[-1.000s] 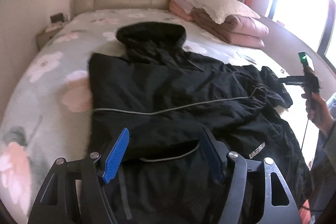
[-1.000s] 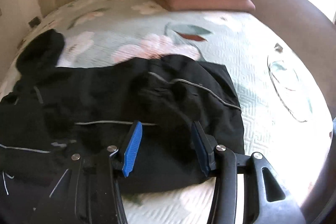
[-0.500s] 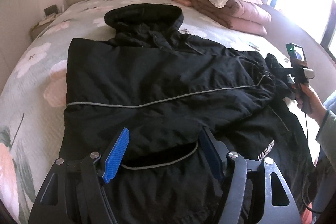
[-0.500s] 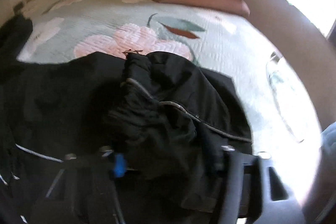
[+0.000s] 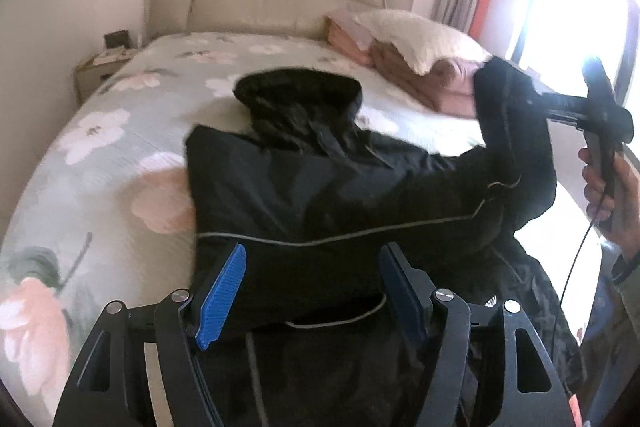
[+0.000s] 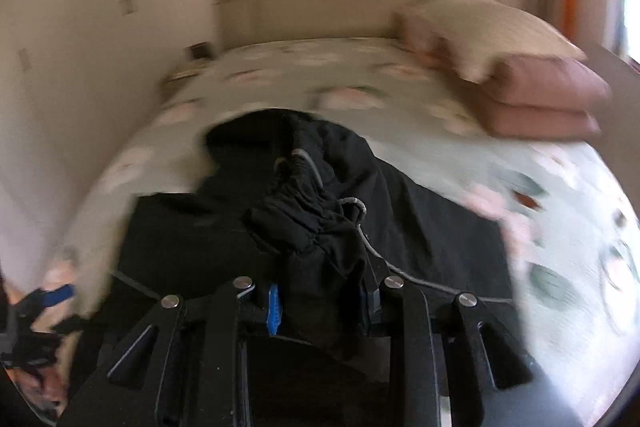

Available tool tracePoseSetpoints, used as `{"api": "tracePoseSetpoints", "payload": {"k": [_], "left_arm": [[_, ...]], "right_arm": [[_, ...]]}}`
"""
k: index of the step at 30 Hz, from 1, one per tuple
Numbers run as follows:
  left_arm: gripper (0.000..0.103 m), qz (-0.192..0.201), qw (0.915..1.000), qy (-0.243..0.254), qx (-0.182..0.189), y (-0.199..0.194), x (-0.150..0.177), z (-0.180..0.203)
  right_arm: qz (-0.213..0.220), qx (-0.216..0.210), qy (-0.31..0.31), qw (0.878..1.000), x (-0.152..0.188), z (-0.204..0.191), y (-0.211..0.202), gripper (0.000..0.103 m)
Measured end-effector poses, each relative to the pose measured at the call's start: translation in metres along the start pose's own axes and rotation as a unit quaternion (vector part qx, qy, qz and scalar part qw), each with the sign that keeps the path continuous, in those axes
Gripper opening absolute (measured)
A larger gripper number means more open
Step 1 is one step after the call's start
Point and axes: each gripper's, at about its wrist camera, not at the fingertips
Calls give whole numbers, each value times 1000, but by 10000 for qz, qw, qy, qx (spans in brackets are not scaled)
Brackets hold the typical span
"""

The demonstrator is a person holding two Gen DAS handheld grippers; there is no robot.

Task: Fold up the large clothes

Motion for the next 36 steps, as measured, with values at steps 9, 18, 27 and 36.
{"api": "tracePoseSetpoints", "payload": {"k": [9, 18, 27, 36], "left_arm": [[71, 19, 9993, -327, -178, -25, 9, -57], [71, -367, 9966, -730, -42, 0, 26, -92], [71, -604, 9748, -1712, 1297, 50, -6, -97], [20, -1106, 9604, -2293, 1132, 143, -20, -88]], "right_arm": [[-712, -1364, -599, 9863, 18, -189, 99, 35], [-1583, -1221, -1011, 9746, 88, -235, 186, 63], [-800, -1095, -473, 9896, 74, -113, 72, 66], [-1313, 186, 554, 9896, 121, 34, 69, 66]]}}
Point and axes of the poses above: each gripper's, at about its wrist camera, not at the fingertips, and y roughly the way its jaws point, z to its right, x to its underside, and after that the axes turned 3 degrees about -y, right-handed
